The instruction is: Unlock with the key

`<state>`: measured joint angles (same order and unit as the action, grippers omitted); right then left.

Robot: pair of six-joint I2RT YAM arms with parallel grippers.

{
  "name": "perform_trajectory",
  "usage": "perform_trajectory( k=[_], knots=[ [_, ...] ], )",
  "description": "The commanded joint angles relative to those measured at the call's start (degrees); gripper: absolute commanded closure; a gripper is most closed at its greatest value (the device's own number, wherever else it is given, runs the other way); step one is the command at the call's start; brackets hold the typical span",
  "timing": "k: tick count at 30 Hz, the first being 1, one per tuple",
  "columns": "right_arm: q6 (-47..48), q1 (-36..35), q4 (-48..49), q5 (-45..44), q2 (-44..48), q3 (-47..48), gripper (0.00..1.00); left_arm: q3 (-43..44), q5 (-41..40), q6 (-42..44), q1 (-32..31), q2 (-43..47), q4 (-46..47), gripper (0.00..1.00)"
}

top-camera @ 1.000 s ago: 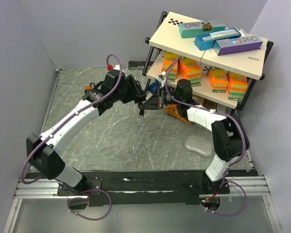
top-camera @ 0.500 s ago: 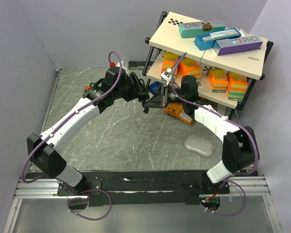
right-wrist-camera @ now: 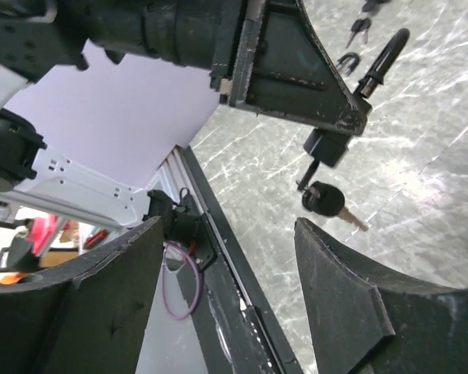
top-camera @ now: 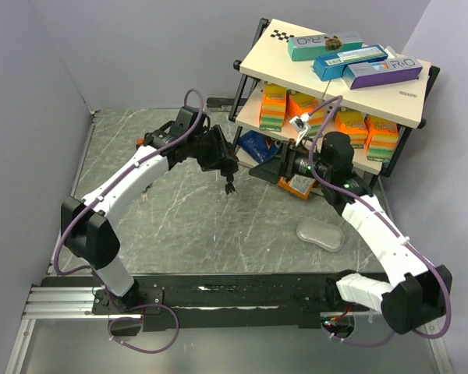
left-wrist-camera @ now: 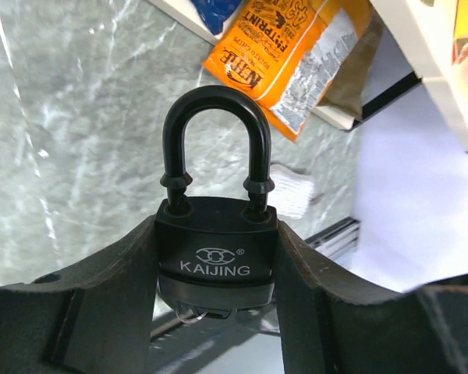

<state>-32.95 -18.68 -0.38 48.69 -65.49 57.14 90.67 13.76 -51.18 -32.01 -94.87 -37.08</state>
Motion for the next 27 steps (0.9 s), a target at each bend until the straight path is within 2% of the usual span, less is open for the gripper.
perform_trajectory(
  k=[1,2,3,5,8,10,12,16,21,27],
  knots=[
    [3.7,0.7,-5.9,-2.3,0.5,7.2,0.25,-2.8,6.6,11.2,0.4,6.0,6.6,0.99],
    [5.1,0.7,-8.7,-2.1,-0.2,9.2,0.25,-4.5,8.5,13.2,0.4,7.2,8.6,0.99],
    [6.0,0.7,-10.5,-2.5,-1.9,13.1,0.25,-6.4,13.8,16.5,0.4,9.9,12.3,0.99],
    [8.9,0.6,-15.8,-2.7,-4.4,16.8,0.25,-11.2,18.2,18.3,0.4,12.7,15.8,0.99],
    [11.1,0.4,-17.4,-0.9,-5.6,21.2,0.25,-17.1,29.7,15.0,0.5,17.3,25.5,0.99],
    [10.1,0.3,-13.7,3.9,-5.6,20.9,0.25,-20.2,36.3,9.8,0.6,18.9,33.0,0.99],
    [7.9,0.4,-9.1,7.5,-5.9,20.5,0.25,-21.1,38.1,6.5,0.5,19.8,35.3,0.99],
    [5.9,-0.2,-5.5,14.1,-6.8,20.3,0.25,-21.3,41.0,5.6,0.6,21.4,36.1,0.99],
    [5.5,-1.4,-3.9,17.4,-7.5,21.3,0.25,-20.4,46.5,4.3,0.5,21.3,35.2,0.99],
    [0.5,-3.6,4.7,20.9,-7.7,17.5,0.25,-22.3,49.5,-0.9,0.5,22.3,42.1,0.99]
  ],
)
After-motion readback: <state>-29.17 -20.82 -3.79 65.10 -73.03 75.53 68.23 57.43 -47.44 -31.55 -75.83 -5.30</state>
